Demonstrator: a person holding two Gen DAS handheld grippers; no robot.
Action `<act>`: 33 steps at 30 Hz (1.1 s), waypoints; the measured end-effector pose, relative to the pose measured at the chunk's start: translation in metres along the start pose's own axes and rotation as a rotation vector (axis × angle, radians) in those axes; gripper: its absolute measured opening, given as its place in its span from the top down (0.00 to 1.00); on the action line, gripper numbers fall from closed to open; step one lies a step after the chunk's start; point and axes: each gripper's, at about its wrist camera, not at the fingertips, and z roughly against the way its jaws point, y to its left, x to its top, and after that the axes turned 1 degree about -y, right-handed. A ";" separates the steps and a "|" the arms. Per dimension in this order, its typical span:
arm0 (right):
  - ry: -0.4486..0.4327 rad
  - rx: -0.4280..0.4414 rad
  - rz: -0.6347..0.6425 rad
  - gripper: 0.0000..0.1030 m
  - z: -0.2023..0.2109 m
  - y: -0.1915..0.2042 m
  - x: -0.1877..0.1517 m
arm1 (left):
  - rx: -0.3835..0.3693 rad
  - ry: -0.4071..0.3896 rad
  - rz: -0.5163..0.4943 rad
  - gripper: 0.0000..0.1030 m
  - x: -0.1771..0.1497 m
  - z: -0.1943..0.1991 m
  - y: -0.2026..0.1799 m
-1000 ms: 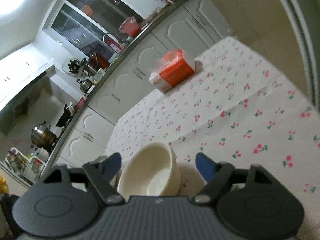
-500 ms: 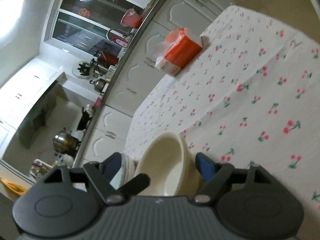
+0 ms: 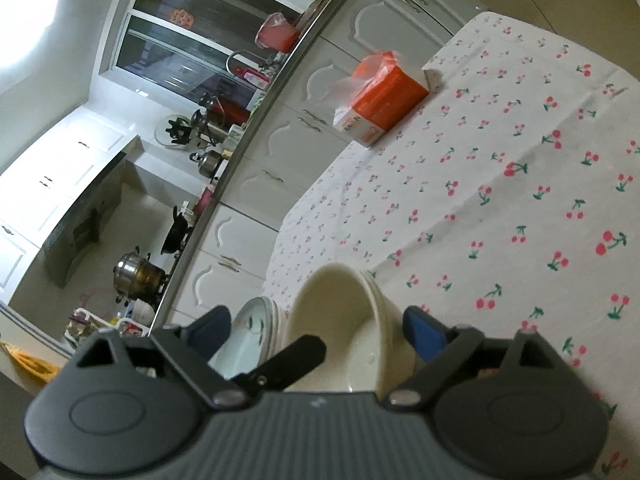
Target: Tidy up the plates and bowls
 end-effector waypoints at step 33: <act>0.038 -0.256 0.205 0.86 -0.012 0.011 -0.019 | 0.137 0.027 -0.033 0.88 -0.002 0.004 0.008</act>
